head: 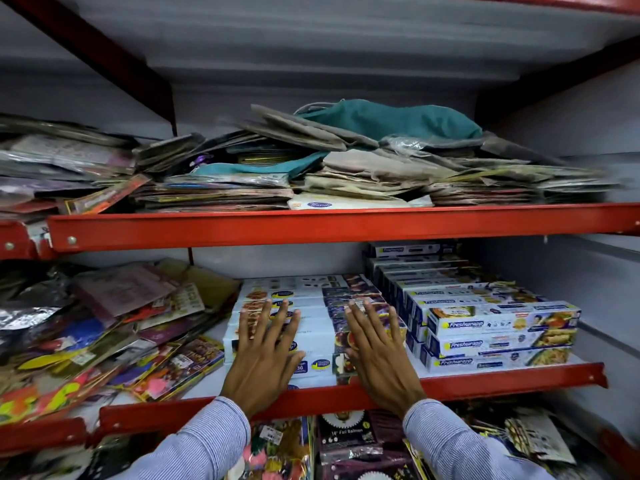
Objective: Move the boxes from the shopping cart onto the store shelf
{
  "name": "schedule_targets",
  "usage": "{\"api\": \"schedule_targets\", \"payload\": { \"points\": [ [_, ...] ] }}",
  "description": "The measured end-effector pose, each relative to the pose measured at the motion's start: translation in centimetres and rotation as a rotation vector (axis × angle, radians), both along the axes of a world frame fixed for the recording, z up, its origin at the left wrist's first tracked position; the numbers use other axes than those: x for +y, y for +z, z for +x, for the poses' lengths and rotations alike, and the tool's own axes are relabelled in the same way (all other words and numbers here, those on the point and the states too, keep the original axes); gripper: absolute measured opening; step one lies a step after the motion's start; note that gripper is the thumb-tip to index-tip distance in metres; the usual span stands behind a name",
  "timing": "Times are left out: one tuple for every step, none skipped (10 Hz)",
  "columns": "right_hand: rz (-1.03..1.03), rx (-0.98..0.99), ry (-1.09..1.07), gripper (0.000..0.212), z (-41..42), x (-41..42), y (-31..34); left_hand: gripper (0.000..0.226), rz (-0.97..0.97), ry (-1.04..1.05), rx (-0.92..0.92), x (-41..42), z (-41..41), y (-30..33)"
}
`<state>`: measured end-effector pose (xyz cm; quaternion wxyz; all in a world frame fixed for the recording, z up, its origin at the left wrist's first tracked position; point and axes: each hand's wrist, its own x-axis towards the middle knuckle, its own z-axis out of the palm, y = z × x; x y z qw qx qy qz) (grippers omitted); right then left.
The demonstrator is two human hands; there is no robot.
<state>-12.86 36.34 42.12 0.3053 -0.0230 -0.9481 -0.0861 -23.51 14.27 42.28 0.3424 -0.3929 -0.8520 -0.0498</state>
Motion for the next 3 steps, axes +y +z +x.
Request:
{"api": "schedule_targets", "payload": {
  "points": [
    [0.01,0.021,-0.035,0.063,-0.09,-0.18,-0.47,0.068,-0.045,0.045,0.019,-0.14,-0.04,-0.34],
    [0.002,0.045,-0.05,0.063,-0.51,-0.16,-0.67,0.069,-0.067,0.058,0.023,-0.09,-0.47,-0.4],
    [-0.064,0.066,-0.038,0.062,-0.48,-1.0,-0.49,0.072,-0.052,0.078,0.008,-0.09,0.23,-0.21]
  ]
}}
